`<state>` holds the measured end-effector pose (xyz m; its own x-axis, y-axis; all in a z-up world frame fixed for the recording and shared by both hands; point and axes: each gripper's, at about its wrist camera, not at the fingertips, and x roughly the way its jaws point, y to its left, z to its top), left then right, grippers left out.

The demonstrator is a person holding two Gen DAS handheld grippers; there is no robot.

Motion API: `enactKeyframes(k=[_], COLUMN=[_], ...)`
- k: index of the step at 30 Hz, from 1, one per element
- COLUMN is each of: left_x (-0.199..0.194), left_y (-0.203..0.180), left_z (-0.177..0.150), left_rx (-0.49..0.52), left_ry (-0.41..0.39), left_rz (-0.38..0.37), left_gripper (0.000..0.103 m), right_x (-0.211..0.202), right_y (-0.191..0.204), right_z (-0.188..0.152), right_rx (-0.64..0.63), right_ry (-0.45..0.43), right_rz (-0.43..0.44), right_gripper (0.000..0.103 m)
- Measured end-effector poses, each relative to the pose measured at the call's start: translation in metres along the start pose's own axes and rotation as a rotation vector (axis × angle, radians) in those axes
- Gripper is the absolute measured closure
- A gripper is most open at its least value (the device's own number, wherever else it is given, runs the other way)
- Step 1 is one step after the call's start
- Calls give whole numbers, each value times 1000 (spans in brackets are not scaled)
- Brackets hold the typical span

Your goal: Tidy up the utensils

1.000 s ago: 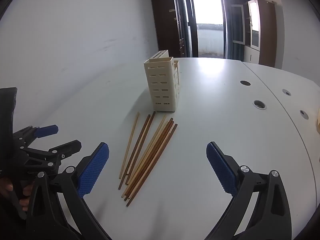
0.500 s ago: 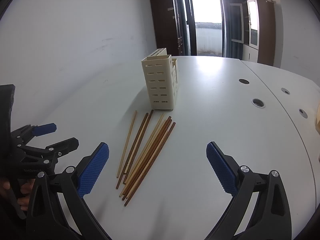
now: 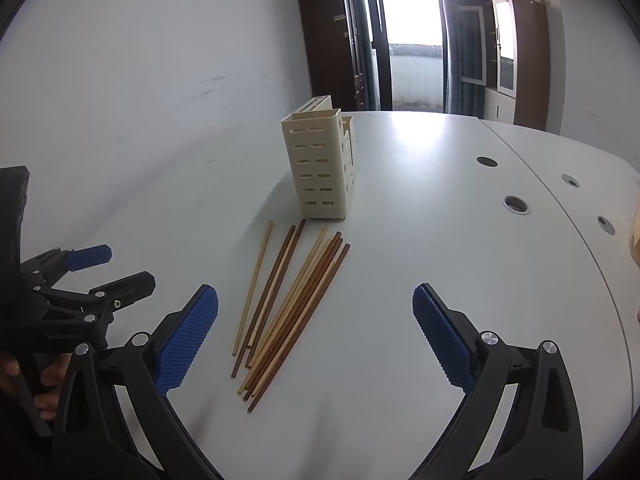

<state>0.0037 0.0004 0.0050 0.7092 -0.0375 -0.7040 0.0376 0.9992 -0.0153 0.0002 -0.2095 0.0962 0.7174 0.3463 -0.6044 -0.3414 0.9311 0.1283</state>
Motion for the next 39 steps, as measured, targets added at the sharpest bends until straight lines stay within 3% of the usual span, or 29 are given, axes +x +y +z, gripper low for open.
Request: enactKeyframes(k=[39], left_x=[3], left_y=[0], left_z=[-4], left_rx=[-2], left_ry=[6], left_rz=[-12], left_gripper=[6], right_x=[-1], right_y=[1], right_z=[-3], right_rx=[6], right_ry=[12], right_rz=[-16], right_gripper=[4])
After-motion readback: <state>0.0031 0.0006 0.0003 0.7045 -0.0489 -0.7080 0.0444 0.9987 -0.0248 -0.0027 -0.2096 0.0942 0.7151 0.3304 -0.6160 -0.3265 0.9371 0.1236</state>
